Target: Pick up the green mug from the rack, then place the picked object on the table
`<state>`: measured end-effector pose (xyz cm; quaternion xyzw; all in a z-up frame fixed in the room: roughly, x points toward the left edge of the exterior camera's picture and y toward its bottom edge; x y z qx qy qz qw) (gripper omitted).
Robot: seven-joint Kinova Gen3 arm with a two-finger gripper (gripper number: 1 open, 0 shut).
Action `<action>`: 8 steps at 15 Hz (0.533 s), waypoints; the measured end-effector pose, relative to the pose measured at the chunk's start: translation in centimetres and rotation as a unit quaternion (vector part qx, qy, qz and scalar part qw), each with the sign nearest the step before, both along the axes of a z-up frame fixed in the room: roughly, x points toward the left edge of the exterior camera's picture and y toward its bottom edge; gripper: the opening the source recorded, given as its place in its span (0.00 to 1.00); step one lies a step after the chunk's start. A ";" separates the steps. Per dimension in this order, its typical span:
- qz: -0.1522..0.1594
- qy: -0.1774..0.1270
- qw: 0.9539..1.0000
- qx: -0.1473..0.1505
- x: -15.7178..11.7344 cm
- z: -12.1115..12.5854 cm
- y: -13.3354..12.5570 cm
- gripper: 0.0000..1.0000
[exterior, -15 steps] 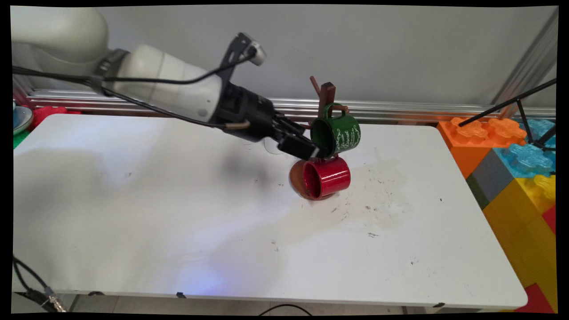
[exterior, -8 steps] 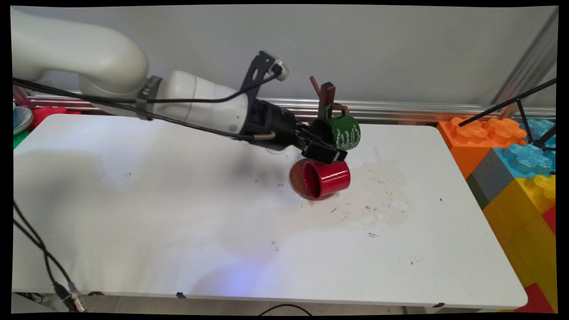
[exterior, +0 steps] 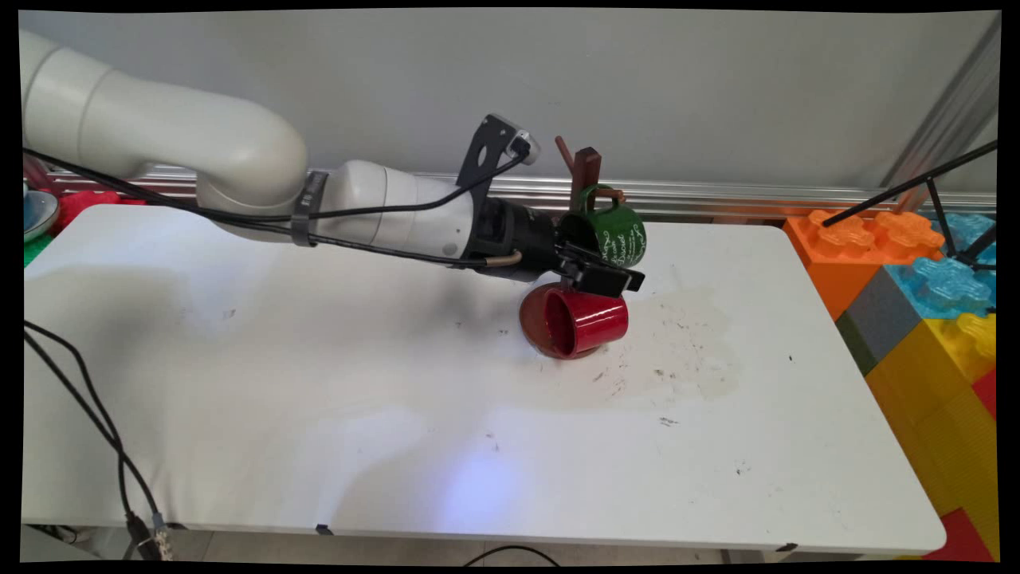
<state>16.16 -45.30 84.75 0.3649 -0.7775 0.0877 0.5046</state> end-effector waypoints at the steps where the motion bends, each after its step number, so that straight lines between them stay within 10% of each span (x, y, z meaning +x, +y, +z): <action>1: 0.002 0.004 1.000 -0.002 -0.1 -0.2 -0.1 0.00; 8: 0.012 0.030 0.999 -0.010 -0.7 -0.6 0.0 0.00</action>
